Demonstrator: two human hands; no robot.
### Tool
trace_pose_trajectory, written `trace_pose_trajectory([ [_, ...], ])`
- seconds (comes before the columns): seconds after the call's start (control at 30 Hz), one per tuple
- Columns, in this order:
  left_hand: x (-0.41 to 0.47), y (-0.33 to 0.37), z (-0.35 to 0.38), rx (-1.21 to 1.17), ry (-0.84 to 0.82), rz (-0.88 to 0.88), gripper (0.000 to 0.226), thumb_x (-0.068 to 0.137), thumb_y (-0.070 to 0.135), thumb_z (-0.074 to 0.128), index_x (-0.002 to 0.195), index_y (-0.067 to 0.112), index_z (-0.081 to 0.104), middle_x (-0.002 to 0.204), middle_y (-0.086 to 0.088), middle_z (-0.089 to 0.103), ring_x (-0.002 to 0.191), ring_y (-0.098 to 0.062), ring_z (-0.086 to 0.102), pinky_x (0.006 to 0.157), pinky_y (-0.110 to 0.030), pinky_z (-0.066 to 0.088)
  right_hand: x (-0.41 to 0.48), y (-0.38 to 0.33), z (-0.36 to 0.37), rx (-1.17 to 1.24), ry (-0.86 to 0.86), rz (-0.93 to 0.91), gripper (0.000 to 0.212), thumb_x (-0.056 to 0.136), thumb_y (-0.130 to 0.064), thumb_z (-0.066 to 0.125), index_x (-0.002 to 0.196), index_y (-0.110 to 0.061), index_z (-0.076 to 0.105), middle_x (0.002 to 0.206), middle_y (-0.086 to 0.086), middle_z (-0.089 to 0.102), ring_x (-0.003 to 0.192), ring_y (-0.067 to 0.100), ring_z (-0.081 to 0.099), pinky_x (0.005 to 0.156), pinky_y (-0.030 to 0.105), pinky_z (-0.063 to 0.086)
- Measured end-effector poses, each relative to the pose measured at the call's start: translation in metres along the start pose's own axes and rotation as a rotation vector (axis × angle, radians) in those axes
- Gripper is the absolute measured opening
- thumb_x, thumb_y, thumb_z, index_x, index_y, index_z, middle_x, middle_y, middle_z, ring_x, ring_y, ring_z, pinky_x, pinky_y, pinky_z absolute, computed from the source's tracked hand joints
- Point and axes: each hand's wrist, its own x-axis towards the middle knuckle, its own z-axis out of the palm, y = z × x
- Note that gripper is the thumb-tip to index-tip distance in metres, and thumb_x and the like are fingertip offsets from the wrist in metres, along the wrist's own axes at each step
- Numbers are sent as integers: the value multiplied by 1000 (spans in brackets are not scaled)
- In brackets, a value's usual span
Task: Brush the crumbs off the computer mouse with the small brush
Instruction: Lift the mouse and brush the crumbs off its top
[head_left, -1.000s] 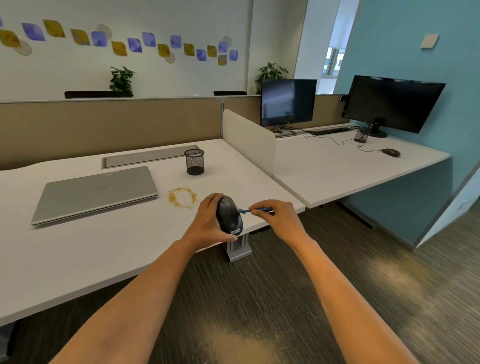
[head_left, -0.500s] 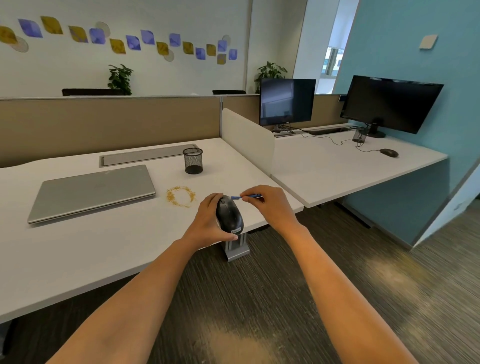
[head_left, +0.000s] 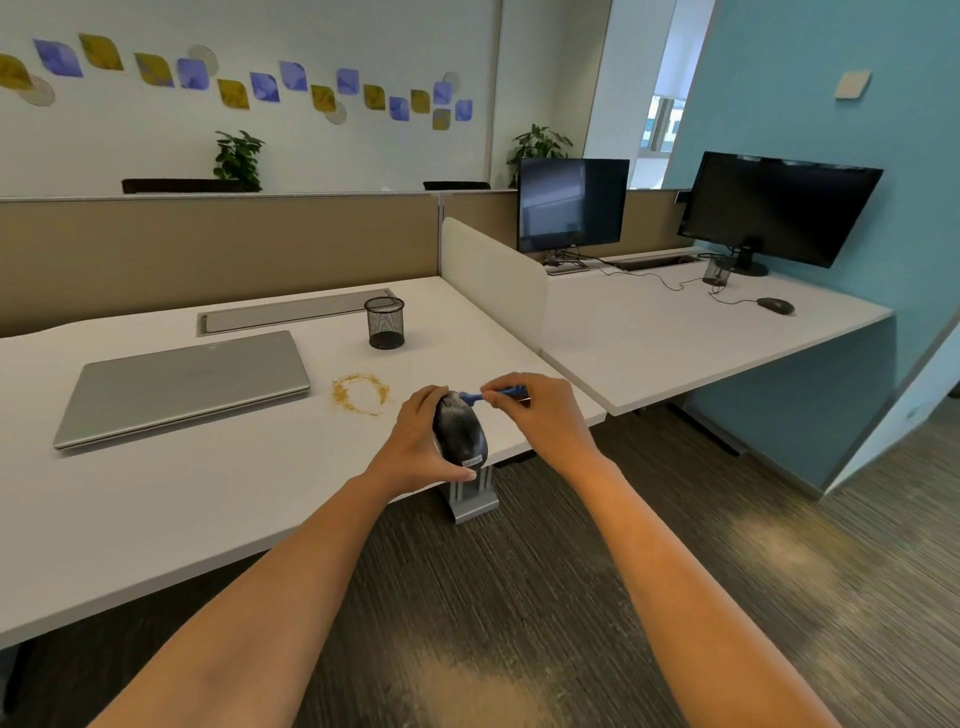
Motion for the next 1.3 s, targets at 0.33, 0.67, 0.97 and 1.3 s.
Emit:
trace_pose_trajectory([
  [0.33,-3,-5,-13,15,24,-51,108,50,43,85,137,20,25,142,-3,26,127,-19,27,102,-27,26,-22,0,-6,-364,-371,-139,24,91,-28,55,108,-17,66,109,3,67,97,15,60,88,25,47],
  [0.67,-5,1,-12,27,-8,-24,105,53,36,86,137,17,26,141,-6,28,126,-20,29,101,-25,26,-21,6,19,3,-233,102,15,87,-28,61,94,-17,69,92,2,70,87,14,64,84,31,52],
  [0.97,-13,-6,-17,43,-6,-96,107,48,50,82,135,25,24,141,0,26,125,-17,27,99,-26,25,-32,31,-2,-165,-228,119,15,89,-26,58,95,-17,68,97,0,70,88,8,61,82,22,46],
  [1.3,-13,18,1,30,-32,-54,111,55,39,86,141,16,20,146,-5,22,133,-20,22,108,-31,24,-8,11,5,165,-112,200,14,84,-22,67,89,-9,67,79,8,72,57,-1,65,64,12,55],
])
